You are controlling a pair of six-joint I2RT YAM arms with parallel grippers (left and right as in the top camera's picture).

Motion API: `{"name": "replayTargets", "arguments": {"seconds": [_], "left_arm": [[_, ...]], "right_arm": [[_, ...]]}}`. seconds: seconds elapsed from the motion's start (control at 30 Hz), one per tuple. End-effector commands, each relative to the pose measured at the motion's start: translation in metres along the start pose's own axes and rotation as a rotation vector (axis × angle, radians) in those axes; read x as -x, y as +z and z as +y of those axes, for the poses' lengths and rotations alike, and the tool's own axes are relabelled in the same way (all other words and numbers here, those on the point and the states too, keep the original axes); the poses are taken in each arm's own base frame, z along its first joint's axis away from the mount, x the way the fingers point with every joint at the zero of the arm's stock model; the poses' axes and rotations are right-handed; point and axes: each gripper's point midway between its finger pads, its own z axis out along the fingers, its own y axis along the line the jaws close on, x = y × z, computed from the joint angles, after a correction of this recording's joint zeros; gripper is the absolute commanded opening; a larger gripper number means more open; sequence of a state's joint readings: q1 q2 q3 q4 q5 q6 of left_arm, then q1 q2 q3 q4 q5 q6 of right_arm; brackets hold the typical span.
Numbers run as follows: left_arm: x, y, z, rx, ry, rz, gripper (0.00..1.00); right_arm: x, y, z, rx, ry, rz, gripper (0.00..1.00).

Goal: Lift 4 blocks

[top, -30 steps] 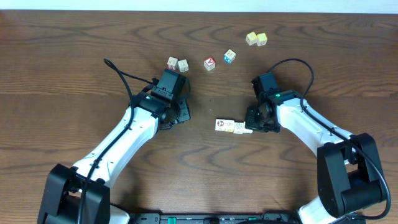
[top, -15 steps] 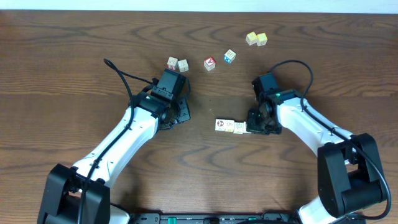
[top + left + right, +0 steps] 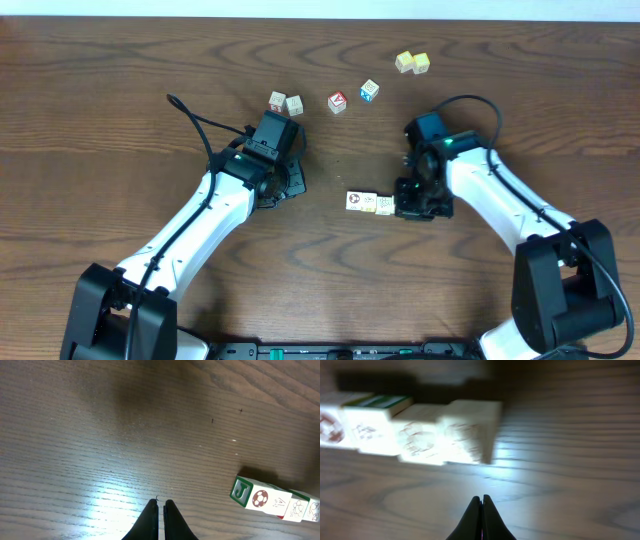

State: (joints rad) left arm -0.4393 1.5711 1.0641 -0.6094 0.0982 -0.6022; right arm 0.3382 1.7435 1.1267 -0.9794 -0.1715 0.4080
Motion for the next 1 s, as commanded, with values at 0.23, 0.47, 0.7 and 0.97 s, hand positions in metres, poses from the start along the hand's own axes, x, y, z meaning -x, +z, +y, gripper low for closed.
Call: {"name": "replayTargets", "arguments": {"seconds": [0.23,0.47,0.7,0.97], "left_arm": [[-0.005,0.003,0.007,0.024,-0.003,0.008,0.07],[-0.005,0.003,0.008,0.024,-0.003,0.008,0.07],[-0.005,0.003,0.008,0.024,-0.003,0.008,0.08],[-0.005,0.003,0.008,0.024,-0.003,0.008,0.07]], "right_arm": [[-0.013,0.019,0.031,0.012,-0.047,-0.043,0.01],[-0.012,0.027,0.031,0.003,-0.04,-0.072,0.01],[-0.005,0.027,0.034,0.015,-0.045,-0.102,0.01],[-0.001,0.026,0.034,0.011,-0.046,-0.12,0.01]]}}
